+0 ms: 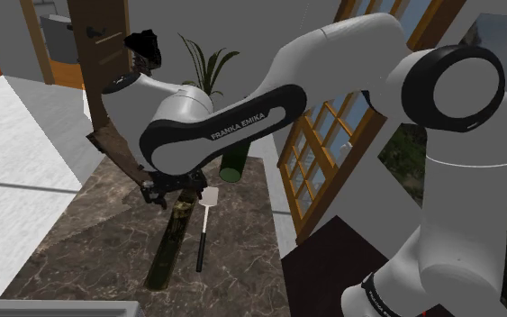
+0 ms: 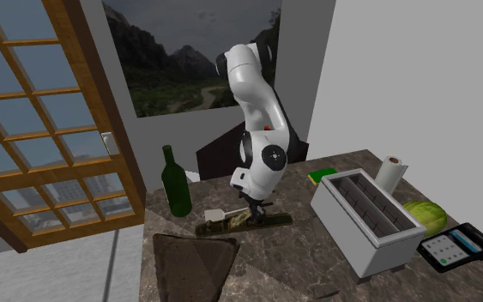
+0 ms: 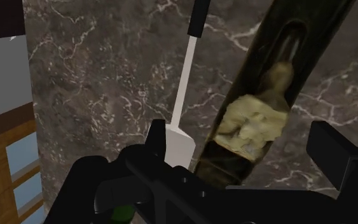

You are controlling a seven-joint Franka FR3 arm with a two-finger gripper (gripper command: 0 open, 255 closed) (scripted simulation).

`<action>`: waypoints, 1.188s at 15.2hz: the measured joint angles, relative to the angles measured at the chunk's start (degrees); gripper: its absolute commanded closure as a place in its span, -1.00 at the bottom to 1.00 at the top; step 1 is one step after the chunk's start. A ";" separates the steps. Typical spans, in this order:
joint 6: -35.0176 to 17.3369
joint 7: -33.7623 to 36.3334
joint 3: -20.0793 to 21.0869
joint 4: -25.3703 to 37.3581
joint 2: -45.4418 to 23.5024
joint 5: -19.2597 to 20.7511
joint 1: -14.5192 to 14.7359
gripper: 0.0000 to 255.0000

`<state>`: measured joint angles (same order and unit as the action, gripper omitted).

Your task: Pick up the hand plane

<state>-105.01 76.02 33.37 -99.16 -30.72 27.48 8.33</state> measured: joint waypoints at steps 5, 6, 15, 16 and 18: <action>-1.99 1.42 -0.97 0.07 -2.77 1.51 0.87 -1.00; -2.59 1.73 -1.18 -0.06 -3.36 1.85 1.03 -1.00; -3.22 1.93 -1.48 -0.13 -4.05 2.29 1.12 1.00; -3.21 1.93 -1.48 -0.14 -4.05 2.29 1.12 1.00; -3.25 1.94 -1.47 -0.20 -4.01 2.28 1.09 1.00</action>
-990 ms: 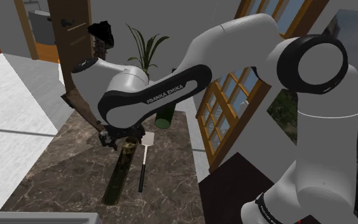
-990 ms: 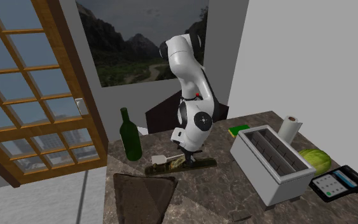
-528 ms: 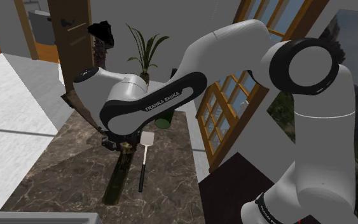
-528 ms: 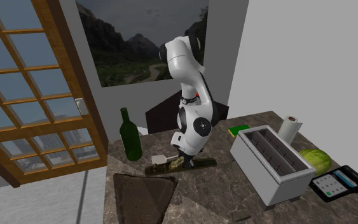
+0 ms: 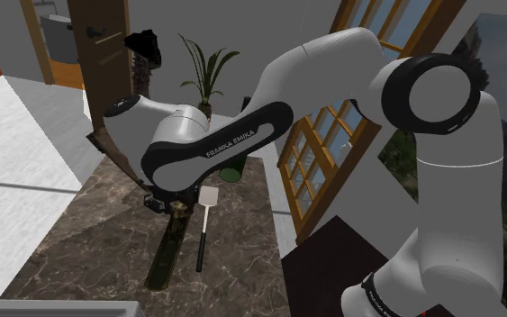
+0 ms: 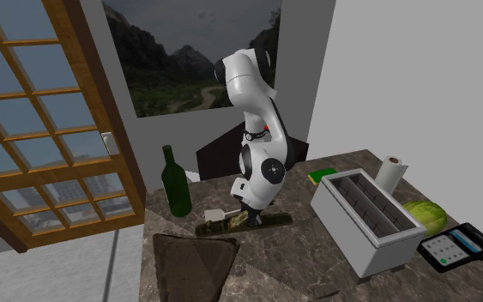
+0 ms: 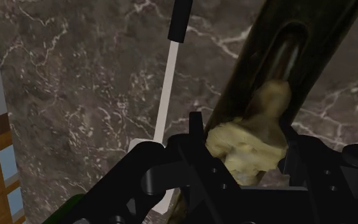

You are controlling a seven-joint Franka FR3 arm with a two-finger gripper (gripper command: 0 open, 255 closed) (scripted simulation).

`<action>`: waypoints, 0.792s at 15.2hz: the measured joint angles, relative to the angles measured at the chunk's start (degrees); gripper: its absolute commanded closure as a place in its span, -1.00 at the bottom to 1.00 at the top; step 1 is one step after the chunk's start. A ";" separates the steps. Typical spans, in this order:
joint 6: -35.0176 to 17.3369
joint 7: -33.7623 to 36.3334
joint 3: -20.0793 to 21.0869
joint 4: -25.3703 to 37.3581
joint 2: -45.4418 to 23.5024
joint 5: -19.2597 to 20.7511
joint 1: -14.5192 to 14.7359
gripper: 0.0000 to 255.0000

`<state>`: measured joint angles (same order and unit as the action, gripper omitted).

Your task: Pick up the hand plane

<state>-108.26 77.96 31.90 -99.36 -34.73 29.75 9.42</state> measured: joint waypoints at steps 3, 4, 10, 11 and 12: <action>0.85 -0.46 0.36 0.05 1.00 -0.57 -0.28 1.00; 1.27 -0.61 0.52 0.15 1.38 -0.80 -0.34 1.00; 4.42 -2.01 1.39 1.44 3.75 -2.32 -0.81 1.00; 4.84 -2.26 1.51 1.54 4.17 -2.55 -0.94 1.00; 5.20 -2.44 1.66 1.49 4.68 -2.80 -1.09 1.00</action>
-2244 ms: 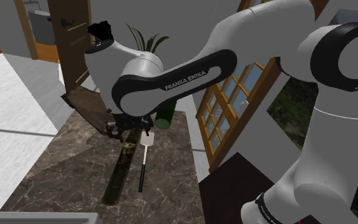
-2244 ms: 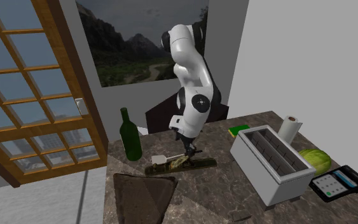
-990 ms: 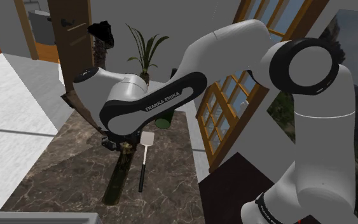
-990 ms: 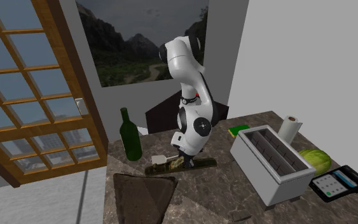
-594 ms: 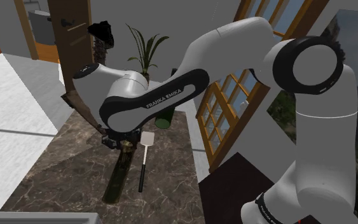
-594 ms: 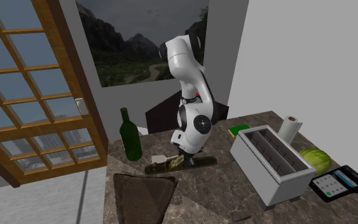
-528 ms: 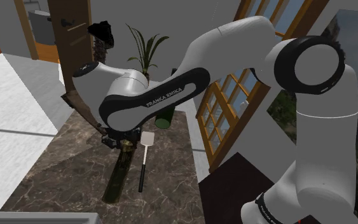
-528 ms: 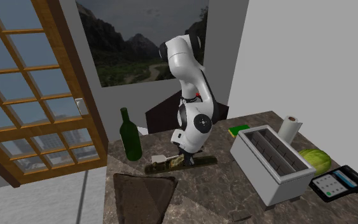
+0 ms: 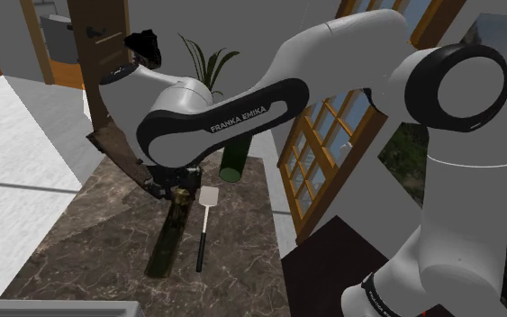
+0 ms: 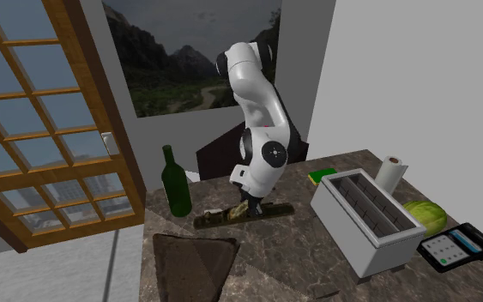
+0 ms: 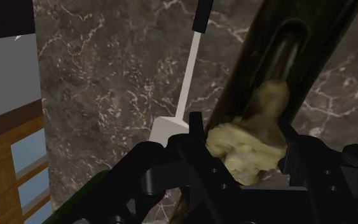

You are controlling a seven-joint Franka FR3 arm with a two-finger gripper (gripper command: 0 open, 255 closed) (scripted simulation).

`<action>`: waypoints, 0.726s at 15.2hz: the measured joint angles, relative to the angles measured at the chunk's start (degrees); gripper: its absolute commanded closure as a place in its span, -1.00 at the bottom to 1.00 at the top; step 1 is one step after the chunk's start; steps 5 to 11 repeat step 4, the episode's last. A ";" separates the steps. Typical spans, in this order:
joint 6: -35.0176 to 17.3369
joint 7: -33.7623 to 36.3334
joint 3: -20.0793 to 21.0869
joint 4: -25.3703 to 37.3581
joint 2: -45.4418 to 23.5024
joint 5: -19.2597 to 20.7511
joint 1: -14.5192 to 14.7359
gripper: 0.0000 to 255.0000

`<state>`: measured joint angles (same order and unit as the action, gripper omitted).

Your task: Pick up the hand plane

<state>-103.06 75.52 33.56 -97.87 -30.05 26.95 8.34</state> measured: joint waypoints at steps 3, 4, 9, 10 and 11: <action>2.00 -0.73 0.38 1.28 0.98 -0.72 -0.05 1.00; 2.24 -0.85 0.49 1.20 1.37 -0.91 -0.16 1.00; 2.24 -0.85 0.49 1.20 1.37 -0.91 -0.16 1.00; 2.24 -0.85 0.49 1.20 1.37 -0.91 -0.16 1.00; 2.24 -0.85 0.49 1.20 1.37 -0.91 -0.16 1.00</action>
